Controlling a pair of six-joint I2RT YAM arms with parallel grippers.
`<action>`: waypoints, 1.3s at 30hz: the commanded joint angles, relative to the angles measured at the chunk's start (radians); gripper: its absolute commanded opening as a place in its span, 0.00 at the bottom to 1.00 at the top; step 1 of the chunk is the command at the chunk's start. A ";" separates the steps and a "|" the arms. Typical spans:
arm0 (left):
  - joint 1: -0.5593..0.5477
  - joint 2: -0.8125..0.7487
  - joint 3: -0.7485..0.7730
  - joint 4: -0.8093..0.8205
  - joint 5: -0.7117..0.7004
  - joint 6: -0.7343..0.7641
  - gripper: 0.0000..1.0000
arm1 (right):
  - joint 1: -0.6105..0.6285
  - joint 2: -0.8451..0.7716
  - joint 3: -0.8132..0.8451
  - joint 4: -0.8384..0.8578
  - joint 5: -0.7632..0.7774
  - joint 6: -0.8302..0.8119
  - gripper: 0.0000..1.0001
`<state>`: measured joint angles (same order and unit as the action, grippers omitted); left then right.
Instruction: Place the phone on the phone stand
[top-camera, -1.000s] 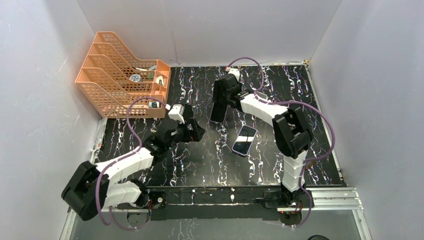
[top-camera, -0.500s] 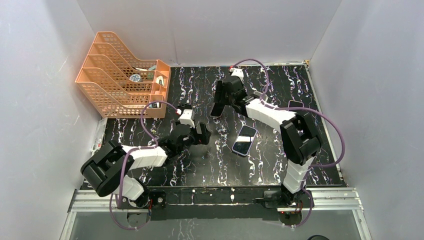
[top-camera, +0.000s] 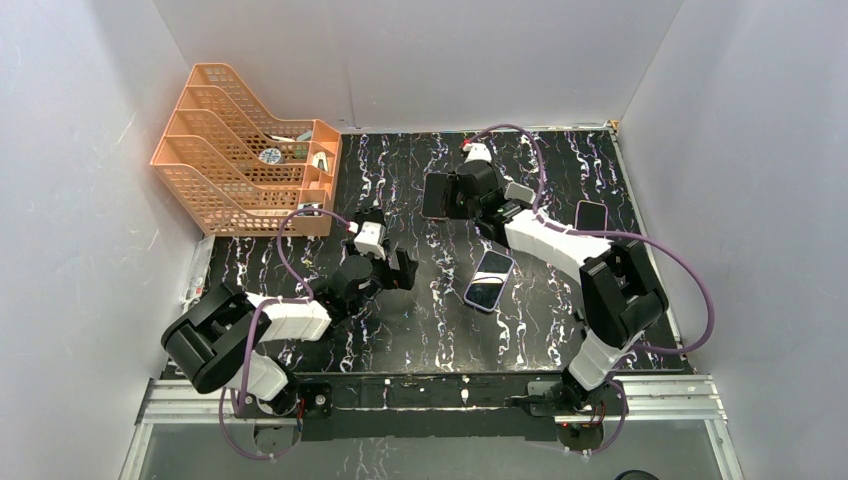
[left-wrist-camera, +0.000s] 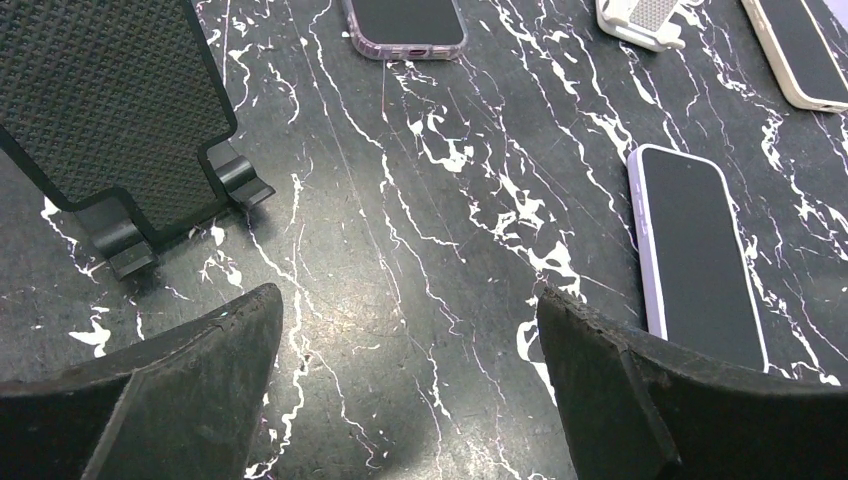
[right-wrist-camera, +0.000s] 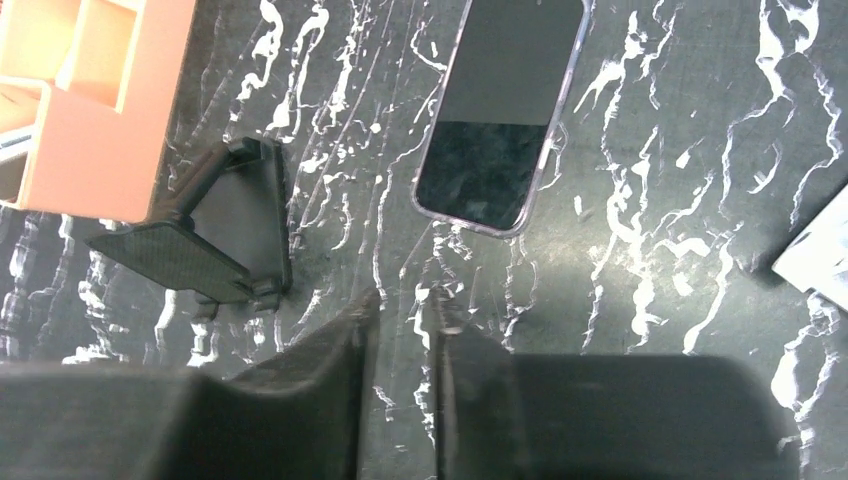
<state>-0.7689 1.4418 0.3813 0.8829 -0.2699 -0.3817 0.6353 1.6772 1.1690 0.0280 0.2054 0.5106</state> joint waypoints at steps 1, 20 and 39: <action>-0.004 0.002 0.002 0.034 -0.006 0.014 0.95 | -0.014 0.053 0.083 0.048 -0.014 -0.055 0.63; -0.004 -0.210 -0.056 -0.072 0.017 -0.002 0.98 | -0.042 0.811 1.032 -0.339 0.364 -0.182 0.98; -0.004 -0.220 -0.060 -0.113 0.026 0.024 0.98 | -0.049 0.906 1.075 -0.383 0.306 -0.160 0.99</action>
<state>-0.7689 1.2480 0.3241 0.7830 -0.2413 -0.3759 0.5900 2.5477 2.2356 -0.3443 0.5240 0.3332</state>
